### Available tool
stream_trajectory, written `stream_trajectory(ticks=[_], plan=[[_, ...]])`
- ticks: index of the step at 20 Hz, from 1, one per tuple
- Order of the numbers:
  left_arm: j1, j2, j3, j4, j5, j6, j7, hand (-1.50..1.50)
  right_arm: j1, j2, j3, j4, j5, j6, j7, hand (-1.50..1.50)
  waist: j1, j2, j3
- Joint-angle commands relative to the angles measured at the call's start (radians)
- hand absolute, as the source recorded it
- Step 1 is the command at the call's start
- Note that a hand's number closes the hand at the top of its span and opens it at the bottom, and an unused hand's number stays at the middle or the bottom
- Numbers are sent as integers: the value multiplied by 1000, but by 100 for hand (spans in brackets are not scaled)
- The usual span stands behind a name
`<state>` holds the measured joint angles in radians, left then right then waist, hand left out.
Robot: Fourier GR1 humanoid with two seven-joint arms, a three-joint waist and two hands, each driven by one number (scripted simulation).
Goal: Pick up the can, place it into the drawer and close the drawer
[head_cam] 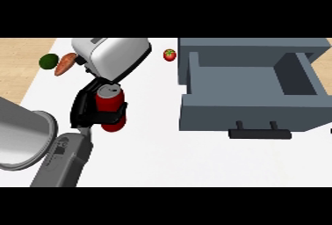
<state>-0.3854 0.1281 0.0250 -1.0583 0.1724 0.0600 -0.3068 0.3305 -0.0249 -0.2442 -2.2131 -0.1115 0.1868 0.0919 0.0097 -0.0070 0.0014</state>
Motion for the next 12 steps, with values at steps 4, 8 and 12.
stream_trajectory(ticks=[4,8,12], plan=[[-51,-46,-102,-317,-64,138,293,150,13,-13,-29,-3,-28,29,3,-150,-7,2,0],[-149,-70,-127,-303,-101,156,389,150,1,8,-33,15,-13,21,-22,-150,-15,6,-1],[-288,-90,-130,-298,-136,194,495,150,7,4,-29,-19,-21,29,-3,-150,-20,6,-1]])
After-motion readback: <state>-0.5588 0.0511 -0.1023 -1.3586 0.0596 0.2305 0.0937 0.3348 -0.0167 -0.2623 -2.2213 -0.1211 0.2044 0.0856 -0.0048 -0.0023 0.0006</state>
